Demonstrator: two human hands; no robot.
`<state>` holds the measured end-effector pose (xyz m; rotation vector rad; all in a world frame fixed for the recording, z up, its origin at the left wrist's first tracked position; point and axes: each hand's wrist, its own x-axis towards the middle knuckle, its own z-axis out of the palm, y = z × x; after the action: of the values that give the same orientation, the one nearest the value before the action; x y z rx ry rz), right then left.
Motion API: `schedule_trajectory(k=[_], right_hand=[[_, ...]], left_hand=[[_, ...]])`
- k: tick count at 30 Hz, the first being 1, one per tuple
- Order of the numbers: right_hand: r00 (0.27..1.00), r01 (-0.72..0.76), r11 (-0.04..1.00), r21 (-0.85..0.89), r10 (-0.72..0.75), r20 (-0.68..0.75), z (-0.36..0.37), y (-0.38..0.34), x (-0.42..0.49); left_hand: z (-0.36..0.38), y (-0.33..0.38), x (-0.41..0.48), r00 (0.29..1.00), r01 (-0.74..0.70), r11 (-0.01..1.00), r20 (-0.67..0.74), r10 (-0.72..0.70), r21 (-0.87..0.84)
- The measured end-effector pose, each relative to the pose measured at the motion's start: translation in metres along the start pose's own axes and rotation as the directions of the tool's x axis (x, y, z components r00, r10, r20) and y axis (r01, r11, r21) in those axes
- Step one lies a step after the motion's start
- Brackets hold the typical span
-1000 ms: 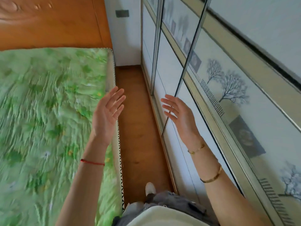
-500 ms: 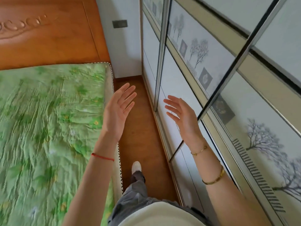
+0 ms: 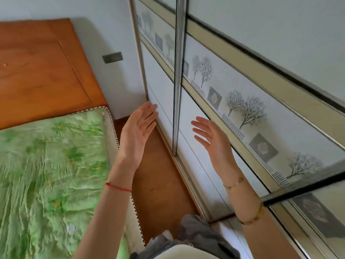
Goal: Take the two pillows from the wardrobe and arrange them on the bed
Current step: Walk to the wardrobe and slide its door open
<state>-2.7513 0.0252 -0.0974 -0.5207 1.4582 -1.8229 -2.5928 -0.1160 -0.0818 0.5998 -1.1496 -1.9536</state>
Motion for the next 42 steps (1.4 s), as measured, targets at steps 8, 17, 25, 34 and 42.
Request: schedule_trajectory(k=[8, 17, 25, 34, 42], right_hand=[[0.996, 0.056, 0.997, -0.059, -0.060, -0.069, 0.005, -0.012, 0.096], [0.988, 0.097, 0.991, -0.089, -0.107, -0.114, 0.016, -0.022, 0.169], [0.912, 0.145, 0.985, -0.093, -0.169, -0.374, 0.024, -0.020, 0.175], [0.675, 0.250, 0.966, -0.058, -0.217, -0.705, 0.055, 0.003, 0.135], [0.474, 0.269, 0.956, -0.116, -0.236, -0.848, 0.064, 0.013, 0.072]], left_hand=[[0.015, -0.009, 0.109, 0.993, 0.021, 0.999, 0.114, -0.024, 0.024], [0.034, -0.008, 0.193, 0.981, 0.036, 0.998, 0.186, -0.043, 0.041], [0.049, -0.009, 0.245, 0.902, 0.171, 0.984, 0.393, -0.177, 0.052], [0.056, -0.012, 0.260, 0.653, 0.318, 0.928, 0.666, -0.361, 0.192], [0.069, -0.024, 0.225, 0.473, 0.400, 0.871, 0.750, -0.462, 0.285]])
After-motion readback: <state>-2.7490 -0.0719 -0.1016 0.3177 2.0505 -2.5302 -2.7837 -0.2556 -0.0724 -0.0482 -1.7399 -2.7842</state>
